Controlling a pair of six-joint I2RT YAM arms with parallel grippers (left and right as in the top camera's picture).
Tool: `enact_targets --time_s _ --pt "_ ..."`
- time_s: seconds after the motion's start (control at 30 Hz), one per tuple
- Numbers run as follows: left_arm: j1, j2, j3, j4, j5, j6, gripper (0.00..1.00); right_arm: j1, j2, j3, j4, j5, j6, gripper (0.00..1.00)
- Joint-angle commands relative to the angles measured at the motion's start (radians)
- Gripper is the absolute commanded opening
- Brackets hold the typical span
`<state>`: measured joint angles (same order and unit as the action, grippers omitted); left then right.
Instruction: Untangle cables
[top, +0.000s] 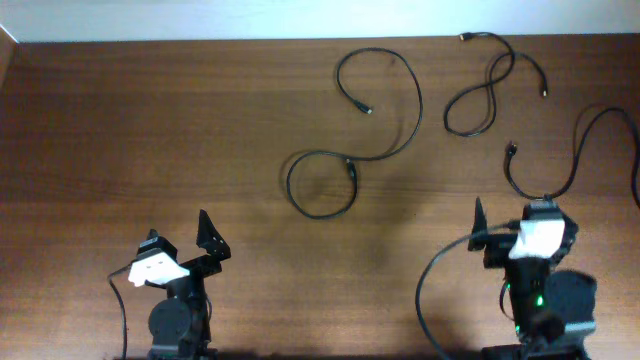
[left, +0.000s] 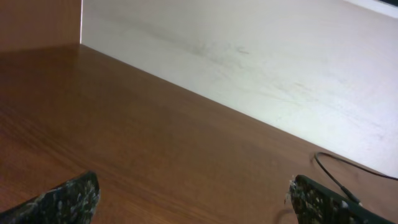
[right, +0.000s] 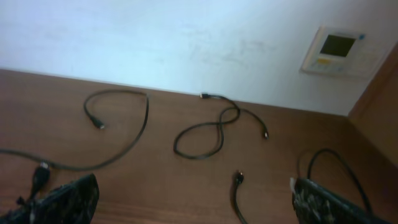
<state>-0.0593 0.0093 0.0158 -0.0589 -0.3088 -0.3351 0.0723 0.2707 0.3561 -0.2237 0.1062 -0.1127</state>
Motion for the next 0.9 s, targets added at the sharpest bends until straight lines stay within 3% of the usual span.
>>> enact_targets --time_s 0.0,0.1,0.4,0.87 --pt "0.004 -0.004 -0.006 -0.002 0.010 0.015 0.99 -0.048 -0.169 -0.115 -0.001 -0.038 0.084 0.98" --pt "0.004 -0.004 -0.006 -0.002 0.010 0.015 0.99 -0.090 -0.261 -0.169 -0.040 -0.102 0.127 0.99" --pt "0.004 -0.004 -0.006 -0.002 0.010 0.015 0.99 -0.117 -0.267 -0.266 -0.072 -0.196 0.139 0.98" --pt "0.004 -0.004 -0.006 -0.002 0.010 0.015 0.99 -0.119 -0.267 -0.266 -0.071 -0.174 0.140 0.98"
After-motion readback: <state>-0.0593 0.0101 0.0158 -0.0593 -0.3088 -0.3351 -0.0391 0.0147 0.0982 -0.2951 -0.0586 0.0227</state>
